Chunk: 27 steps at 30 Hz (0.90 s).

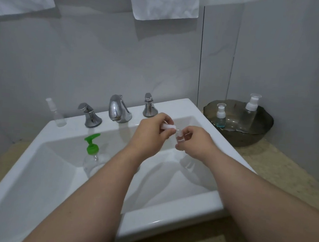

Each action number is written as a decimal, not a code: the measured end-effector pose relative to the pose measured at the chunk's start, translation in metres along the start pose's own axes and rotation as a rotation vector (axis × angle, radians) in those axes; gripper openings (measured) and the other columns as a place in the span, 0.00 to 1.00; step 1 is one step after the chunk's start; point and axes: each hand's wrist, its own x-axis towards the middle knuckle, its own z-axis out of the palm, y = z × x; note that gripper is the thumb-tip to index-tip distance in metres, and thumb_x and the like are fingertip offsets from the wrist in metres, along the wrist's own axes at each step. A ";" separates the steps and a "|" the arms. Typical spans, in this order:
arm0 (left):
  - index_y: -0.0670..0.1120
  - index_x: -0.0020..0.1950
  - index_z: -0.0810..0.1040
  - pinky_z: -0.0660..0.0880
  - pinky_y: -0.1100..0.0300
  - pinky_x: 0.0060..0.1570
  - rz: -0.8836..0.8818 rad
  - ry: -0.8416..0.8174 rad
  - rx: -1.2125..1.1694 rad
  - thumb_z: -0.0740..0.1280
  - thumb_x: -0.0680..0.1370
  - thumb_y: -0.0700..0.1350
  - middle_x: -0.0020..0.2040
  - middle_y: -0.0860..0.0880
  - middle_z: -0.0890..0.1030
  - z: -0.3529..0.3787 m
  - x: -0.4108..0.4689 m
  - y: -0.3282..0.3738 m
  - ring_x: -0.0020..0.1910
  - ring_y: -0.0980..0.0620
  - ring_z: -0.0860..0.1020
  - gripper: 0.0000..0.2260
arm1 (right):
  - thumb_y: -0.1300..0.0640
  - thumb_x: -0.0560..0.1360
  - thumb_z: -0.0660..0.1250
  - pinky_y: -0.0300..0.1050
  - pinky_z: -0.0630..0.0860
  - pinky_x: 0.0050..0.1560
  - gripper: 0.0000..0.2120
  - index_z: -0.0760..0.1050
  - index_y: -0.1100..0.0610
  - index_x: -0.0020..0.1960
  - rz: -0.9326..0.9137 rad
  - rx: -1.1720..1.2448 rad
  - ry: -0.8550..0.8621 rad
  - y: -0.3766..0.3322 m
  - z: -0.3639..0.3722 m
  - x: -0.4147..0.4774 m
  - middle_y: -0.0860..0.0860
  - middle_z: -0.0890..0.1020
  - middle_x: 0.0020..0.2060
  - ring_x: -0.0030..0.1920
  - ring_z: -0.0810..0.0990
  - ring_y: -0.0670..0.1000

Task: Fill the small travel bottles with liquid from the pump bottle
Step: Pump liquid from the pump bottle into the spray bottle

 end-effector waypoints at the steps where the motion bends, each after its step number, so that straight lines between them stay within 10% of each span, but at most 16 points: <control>1: 0.53 0.52 0.79 0.70 0.73 0.37 0.012 -0.020 0.020 0.73 0.79 0.45 0.39 0.53 0.84 0.001 0.000 -0.001 0.41 0.55 0.82 0.05 | 0.61 0.69 0.78 0.44 0.76 0.41 0.12 0.77 0.49 0.44 -0.002 0.000 -0.002 0.000 0.000 0.000 0.50 0.80 0.46 0.41 0.79 0.51; 11: 0.47 0.55 0.82 0.72 0.58 0.43 0.055 -0.123 0.190 0.68 0.83 0.50 0.44 0.52 0.82 0.000 0.010 -0.008 0.43 0.52 0.78 0.08 | 0.62 0.69 0.77 0.40 0.73 0.36 0.11 0.80 0.50 0.46 -0.041 -0.032 -0.066 -0.001 0.000 -0.003 0.50 0.80 0.48 0.41 0.78 0.49; 17: 0.51 0.39 0.74 0.68 0.54 0.37 -0.059 -0.164 0.381 0.66 0.81 0.61 0.34 0.52 0.77 0.000 0.019 -0.015 0.37 0.50 0.75 0.18 | 0.62 0.71 0.77 0.35 0.69 0.32 0.13 0.83 0.50 0.53 -0.087 -0.080 -0.112 0.001 0.001 -0.004 0.50 0.81 0.46 0.37 0.76 0.47; 22: 0.52 0.47 0.82 0.74 0.59 0.39 -0.008 -0.221 0.186 0.74 0.78 0.43 0.42 0.54 0.81 -0.001 0.013 -0.016 0.40 0.52 0.78 0.04 | 0.61 0.72 0.77 0.35 0.71 0.33 0.13 0.84 0.52 0.55 -0.090 -0.102 -0.129 0.003 0.001 -0.002 0.50 0.84 0.47 0.37 0.77 0.45; 27: 0.54 0.64 0.78 0.78 0.59 0.55 -0.079 -0.180 -0.086 0.77 0.76 0.46 0.60 0.58 0.79 0.005 0.010 -0.014 0.54 0.55 0.79 0.18 | 0.60 0.72 0.77 0.36 0.70 0.35 0.14 0.83 0.54 0.57 -0.069 -0.049 -0.110 0.004 0.002 -0.001 0.49 0.84 0.46 0.40 0.79 0.47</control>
